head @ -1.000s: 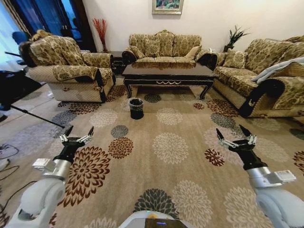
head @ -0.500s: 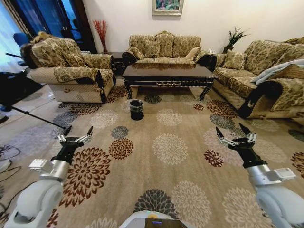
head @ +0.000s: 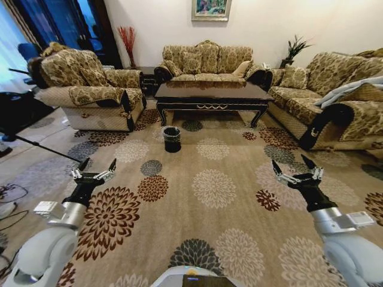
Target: Move to the front of the table and pick up the trash from the floor, then place it into the trash bin.
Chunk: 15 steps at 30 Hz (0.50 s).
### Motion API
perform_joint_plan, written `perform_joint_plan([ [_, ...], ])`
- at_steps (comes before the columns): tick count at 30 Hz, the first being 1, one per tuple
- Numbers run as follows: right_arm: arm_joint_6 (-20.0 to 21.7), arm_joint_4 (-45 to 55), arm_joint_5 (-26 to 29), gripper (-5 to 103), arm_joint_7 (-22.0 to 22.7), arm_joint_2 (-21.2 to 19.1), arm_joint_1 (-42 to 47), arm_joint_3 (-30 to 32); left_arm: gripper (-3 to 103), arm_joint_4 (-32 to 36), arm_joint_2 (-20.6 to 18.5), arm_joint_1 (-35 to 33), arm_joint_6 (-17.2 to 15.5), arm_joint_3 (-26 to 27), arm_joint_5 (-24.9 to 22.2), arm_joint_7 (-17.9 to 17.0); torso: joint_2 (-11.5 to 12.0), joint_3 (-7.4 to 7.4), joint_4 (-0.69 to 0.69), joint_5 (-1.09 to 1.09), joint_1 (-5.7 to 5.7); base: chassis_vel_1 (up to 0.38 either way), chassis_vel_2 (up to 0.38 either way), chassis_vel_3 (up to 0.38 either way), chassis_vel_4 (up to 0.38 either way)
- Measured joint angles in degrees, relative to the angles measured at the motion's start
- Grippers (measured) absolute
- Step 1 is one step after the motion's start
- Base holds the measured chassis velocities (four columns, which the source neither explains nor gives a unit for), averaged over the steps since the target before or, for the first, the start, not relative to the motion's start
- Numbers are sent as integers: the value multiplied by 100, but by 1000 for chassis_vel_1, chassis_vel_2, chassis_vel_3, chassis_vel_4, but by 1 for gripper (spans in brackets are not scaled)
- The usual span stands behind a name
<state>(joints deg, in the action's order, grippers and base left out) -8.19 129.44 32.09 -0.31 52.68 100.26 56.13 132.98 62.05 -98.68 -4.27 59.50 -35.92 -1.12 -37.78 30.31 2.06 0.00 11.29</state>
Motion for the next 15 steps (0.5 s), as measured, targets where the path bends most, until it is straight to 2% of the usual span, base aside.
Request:
perform_joint_plan([
  [15,16,-3,-15,100,-6,-16,-71,-28,100,23,-13,14,-15,59,-35,13,-409,237,0,0,172,0,0,0,0],
])
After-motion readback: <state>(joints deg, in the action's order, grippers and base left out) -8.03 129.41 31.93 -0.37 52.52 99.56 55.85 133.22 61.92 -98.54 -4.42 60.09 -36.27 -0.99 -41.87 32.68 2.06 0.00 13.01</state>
